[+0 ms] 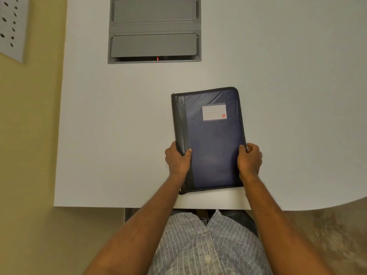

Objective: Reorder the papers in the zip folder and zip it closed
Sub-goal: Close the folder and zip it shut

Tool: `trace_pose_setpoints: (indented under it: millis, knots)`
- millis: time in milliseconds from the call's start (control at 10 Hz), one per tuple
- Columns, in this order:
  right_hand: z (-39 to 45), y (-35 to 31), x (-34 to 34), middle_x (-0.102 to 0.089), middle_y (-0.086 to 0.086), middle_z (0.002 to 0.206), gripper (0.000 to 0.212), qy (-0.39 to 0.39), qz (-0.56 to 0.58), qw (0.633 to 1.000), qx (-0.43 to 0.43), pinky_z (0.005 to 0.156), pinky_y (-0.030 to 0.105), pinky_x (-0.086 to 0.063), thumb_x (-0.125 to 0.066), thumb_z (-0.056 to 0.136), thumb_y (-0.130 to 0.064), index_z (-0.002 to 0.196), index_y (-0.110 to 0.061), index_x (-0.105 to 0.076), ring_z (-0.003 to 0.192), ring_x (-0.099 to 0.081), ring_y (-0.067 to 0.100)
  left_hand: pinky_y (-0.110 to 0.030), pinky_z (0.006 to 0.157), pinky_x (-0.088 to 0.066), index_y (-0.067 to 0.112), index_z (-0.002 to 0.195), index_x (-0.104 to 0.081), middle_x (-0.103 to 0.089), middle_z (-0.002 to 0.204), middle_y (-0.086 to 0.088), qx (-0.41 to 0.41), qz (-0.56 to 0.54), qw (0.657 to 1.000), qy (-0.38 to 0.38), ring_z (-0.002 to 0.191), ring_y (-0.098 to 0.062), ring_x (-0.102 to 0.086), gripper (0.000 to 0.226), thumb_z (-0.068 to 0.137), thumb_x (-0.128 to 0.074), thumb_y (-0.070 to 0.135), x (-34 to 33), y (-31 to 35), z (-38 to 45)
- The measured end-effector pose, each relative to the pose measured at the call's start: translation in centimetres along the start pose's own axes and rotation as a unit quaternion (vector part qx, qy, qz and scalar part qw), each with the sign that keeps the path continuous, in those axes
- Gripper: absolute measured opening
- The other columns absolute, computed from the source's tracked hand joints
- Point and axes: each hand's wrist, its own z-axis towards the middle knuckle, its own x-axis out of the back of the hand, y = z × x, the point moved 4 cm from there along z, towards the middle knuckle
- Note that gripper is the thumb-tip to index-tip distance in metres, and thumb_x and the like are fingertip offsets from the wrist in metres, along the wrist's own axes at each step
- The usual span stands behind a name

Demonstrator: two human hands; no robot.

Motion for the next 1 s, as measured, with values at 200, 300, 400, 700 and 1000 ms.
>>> trace_pose_setpoints:
  millis: [200,300,400,700,1000]
  knots:
    - [-1.6,-0.4,-1.2,-0.065,-0.001,0.120,0.028,-0.036,0.076,0.996,0.040,0.100,0.043,-0.056,-0.057,0.103,-0.019,0.130,-0.020,-0.062,0.105,-0.063,0.022,-0.055,0.108,-0.048,0.025,0.153,-0.041,-0.051,0.142,-0.007,-0.007,-0.016,1.000,-0.017,0.130,-0.033,-0.055,0.070,0.092,-0.075,0.035,1.6,0.7,2.0]
    - [-2.3,-2.2,-2.3,-0.067,-0.007,0.109,0.029,-0.072,0.089,0.990,0.088,0.092,0.037,-0.058,-0.054,0.100,-0.008,0.123,-0.023,-0.066,0.098,-0.066,0.019,-0.050,0.108,-0.049,0.019,0.147,-0.047,-0.053,0.137,-0.011,-0.050,0.029,0.998,-0.007,0.125,-0.035,-0.056,0.062,0.092,-0.074,0.030,3.9,2.4,3.4]
    - [-2.5,-3.3,-3.2,-0.069,-0.008,0.104,0.037,-0.101,0.072,0.984,0.130,0.087,0.036,-0.061,-0.049,0.096,-0.001,0.113,-0.030,-0.066,0.094,-0.068,0.018,-0.049,0.106,-0.048,0.016,0.145,-0.047,-0.051,0.136,-0.013,-0.058,0.042,0.997,0.003,0.124,-0.036,-0.054,0.060,0.092,-0.073,0.027,5.3,3.2,4.1]
    - [-1.9,-5.5,-5.2,-0.063,0.006,0.113,0.020,-0.149,-0.022,0.965,0.214,0.093,0.045,-0.060,-0.053,0.099,-0.006,0.112,-0.020,-0.060,0.096,-0.065,0.022,-0.052,0.107,-0.047,0.018,0.149,-0.040,-0.050,0.139,-0.015,-0.087,0.115,0.990,0.004,0.128,-0.040,-0.050,0.070,0.089,-0.075,0.029,7.4,3.1,6.9]
    - [-3.9,-8.9,-0.8,-0.035,0.012,0.159,0.068,-0.141,-0.244,0.913,0.294,0.113,0.050,-0.040,-0.057,0.102,-0.036,0.160,-0.013,-0.027,0.142,-0.039,0.035,-0.050,0.111,-0.041,0.014,0.159,-0.025,-0.034,0.159,-0.011,-0.242,0.308,0.919,0.036,0.137,-0.037,-0.042,0.079,0.095,-0.062,0.044,10.0,5.4,3.3]
